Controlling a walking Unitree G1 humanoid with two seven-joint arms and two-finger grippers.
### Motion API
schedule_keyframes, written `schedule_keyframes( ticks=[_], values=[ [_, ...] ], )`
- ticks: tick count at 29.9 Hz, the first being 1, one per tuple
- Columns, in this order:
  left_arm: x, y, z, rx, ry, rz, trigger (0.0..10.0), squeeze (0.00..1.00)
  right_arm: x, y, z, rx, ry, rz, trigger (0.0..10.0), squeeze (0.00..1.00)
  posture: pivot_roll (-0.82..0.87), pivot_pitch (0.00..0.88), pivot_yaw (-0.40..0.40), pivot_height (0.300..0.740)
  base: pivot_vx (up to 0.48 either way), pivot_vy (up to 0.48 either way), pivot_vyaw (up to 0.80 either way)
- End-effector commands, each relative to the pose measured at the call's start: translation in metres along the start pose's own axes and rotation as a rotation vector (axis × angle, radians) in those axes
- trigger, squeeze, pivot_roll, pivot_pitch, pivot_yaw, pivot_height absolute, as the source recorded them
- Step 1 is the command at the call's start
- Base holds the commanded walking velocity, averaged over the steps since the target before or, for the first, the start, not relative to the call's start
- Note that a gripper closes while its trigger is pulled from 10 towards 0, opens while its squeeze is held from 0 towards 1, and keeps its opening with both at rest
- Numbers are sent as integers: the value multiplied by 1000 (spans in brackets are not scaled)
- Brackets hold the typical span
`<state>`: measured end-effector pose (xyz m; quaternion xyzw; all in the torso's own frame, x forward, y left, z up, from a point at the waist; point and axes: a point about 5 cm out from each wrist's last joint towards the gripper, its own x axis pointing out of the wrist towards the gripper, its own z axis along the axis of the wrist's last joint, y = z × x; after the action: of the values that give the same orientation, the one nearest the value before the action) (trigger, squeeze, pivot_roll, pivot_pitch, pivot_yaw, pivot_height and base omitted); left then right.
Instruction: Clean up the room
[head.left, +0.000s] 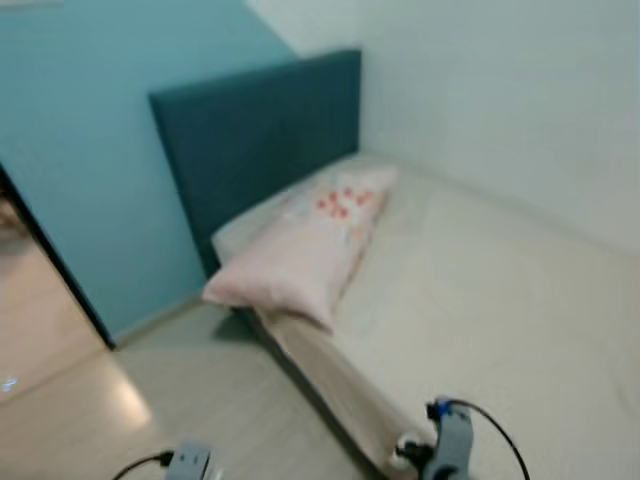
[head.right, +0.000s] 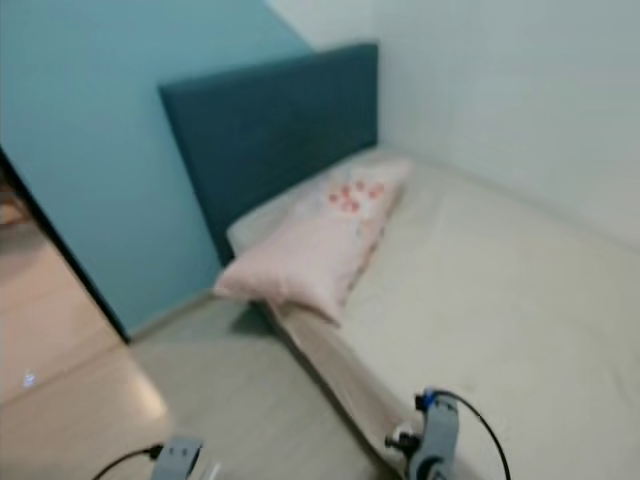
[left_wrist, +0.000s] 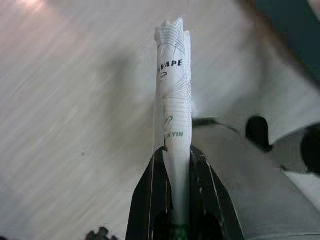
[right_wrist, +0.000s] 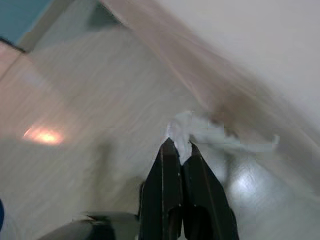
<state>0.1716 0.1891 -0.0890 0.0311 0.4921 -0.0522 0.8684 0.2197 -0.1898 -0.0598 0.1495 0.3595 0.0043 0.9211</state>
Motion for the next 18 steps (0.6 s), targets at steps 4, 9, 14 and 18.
schedule_keyframes(
  ticks=[4,9,14,18],
  values=[
    [-1,-1,-6,10,29,-8,10000,0,-1,4,-8,41,24,26,10000,0,28,0,4,740,0,0,786],
    [0,-2,-6,6,27,-8,10000,0,-1,3,-8,61,20,17,10000,0,27,0,1,740,0,0,788],
    [0,-3,-7,-2,32,-16,10000,0,-1,3,-8,72,24,23,10000,0,27,0,4,740,0,0,788],
    [-1,-5,-9,-16,40,-28,10000,0,-1,2,-8,81,25,27,10000,0,28,0,3,740,0,0,786]
  ],
)
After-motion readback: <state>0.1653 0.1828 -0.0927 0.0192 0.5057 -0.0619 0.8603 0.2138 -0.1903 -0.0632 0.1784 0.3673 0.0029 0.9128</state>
